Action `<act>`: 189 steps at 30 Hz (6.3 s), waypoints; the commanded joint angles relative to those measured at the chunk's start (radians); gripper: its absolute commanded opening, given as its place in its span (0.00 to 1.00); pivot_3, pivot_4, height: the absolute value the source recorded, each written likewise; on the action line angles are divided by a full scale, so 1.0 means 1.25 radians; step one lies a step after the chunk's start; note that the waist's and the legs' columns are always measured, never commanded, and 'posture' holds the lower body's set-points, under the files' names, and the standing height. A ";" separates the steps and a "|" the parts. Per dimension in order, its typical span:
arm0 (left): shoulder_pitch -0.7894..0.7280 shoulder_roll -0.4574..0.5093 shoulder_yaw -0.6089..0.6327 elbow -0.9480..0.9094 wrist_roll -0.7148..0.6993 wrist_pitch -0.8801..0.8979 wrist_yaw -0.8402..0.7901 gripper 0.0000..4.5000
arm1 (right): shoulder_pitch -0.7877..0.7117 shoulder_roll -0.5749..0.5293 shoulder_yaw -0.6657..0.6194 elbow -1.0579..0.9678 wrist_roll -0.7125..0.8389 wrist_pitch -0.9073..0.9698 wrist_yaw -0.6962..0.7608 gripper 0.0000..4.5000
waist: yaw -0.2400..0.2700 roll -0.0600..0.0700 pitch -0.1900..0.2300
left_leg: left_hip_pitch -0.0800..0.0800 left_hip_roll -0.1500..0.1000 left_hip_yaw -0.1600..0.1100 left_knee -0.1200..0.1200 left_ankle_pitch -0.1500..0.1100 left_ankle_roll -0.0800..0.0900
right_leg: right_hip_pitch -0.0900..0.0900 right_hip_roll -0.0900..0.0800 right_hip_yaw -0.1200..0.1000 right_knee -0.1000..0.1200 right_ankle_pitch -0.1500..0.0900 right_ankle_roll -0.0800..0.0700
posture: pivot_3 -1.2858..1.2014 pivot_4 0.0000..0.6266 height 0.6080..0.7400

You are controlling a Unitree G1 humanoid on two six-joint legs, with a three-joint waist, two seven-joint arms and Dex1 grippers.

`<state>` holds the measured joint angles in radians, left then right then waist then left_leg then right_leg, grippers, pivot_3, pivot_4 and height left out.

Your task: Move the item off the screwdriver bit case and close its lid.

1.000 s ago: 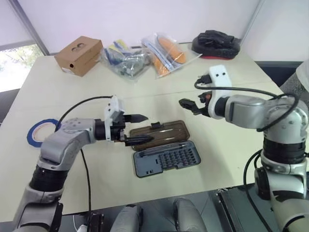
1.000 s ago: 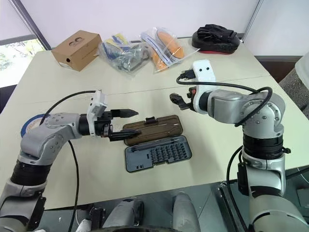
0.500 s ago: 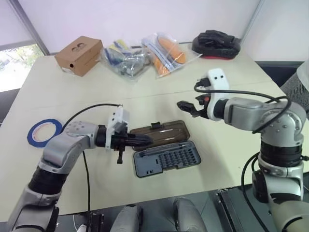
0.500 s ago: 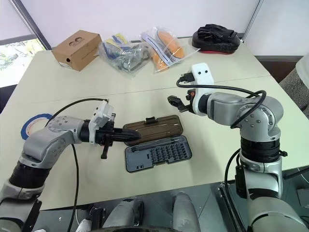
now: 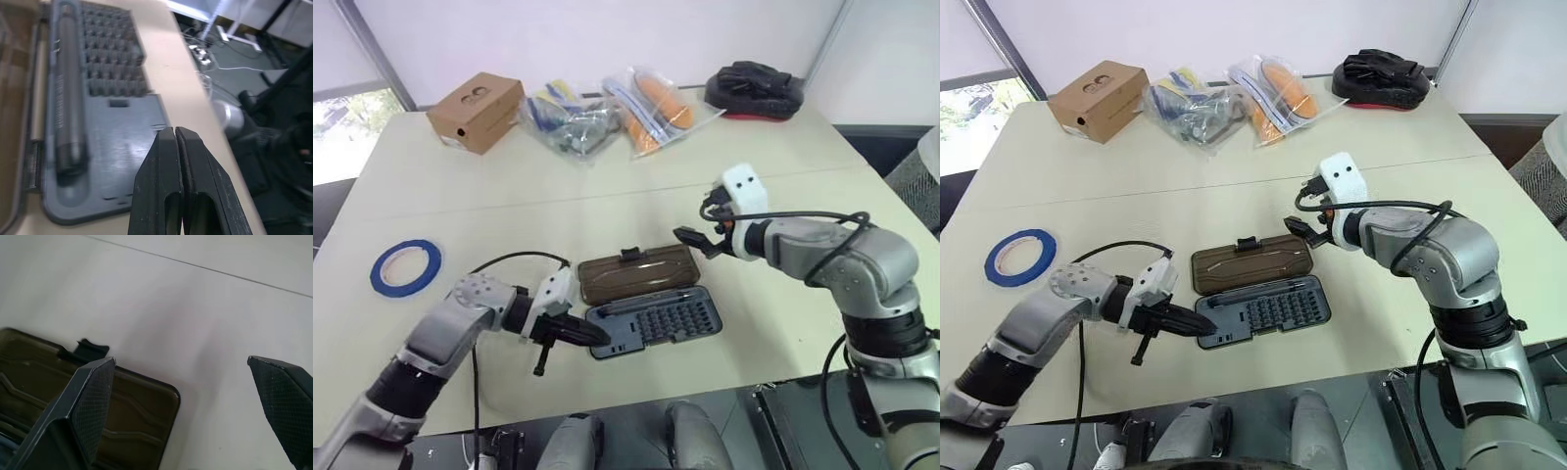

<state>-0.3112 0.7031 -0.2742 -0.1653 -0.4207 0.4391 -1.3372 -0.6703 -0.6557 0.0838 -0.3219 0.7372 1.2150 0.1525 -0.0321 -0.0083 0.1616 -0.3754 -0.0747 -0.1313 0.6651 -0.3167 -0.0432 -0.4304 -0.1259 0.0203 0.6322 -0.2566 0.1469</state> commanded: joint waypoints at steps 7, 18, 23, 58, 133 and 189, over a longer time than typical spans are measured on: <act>0.015 -0.055 -0.031 0.042 0.065 -0.061 0.051 0.01 | -0.036 -0.077 0.114 0.014 -0.144 -0.158 0.238 1.00 | 0.000 0.000 0.000 | 0.000 0.000 0.000 0.000 0.000 0.000 | 0.000 0.000 0.000 0.000 0.000 0.000 | 0.52 0.24 1.00; 0.019 -0.069 -0.029 0.074 0.088 -0.083 0.064 0.01 | -0.218 -0.045 0.288 0.362 -0.363 -0.470 0.625 1.00 | -0.001 0.000 0.000 | 0.001 0.000 0.000 0.000 0.000 0.000 | 0.001 0.000 0.000 0.000 0.000 0.000 | 0.52 0.24 1.00; 0.032 -0.065 -0.021 0.060 0.084 -0.079 0.074 0.01 | -0.219 -0.006 0.330 0.477 -0.459 -0.608 0.716 1.00 | 0.000 0.000 0.000 | 0.001 0.000 0.000 0.000 0.000 -0.001 | 0.001 0.000 0.000 0.000 0.000 0.000 | 0.52 0.24 1.00; 0.053 -0.050 0.014 0.026 0.076 -0.062 0.120 0.00 | -0.239 0.165 0.278 0.816 -0.664 -0.837 0.813 0.01 | -0.010 0.001 -0.002 | 0.004 0.001 -0.001 0.000 0.001 -0.003 | 0.003 0.001 0.000 0.001 0.000 -0.001 | 0.52 0.24 1.00; -0.289 -0.204 0.342 0.392 -0.074 0.088 0.451 0.00 | -0.073 0.064 0.206 0.330 -0.909 -0.994 0.579 0.01 | -0.006 0.003 -0.010 | 0.001 0.000 -0.003 0.001 0.002 -0.004 | 0.000 0.002 0.000 0.001 0.001 -0.001 | 0.52 0.24 1.00; -0.314 -0.114 0.129 0.375 0.001 0.206 -0.062 0.00 | 0.034 -0.156 -0.045 -0.142 -0.613 -0.373 0.660 0.92 | -0.001 0.002 -0.009 | 0.000 0.000 -0.002 0.001 0.002 -0.004 | 0.000 0.001 -0.001 0.001 0.001 -0.001 | 0.52 0.24 1.00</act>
<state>-0.7080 0.5363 -0.1071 0.3531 -0.4035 0.6901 -1.3812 -0.6214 -0.8372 0.0514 -0.4676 -0.0402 0.7516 0.9950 -0.0330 -0.0054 0.1504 -0.3755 -0.0748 -0.1337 0.6662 -0.3145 -0.0477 -0.4304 -0.1241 0.0195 0.6334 -0.2559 0.1459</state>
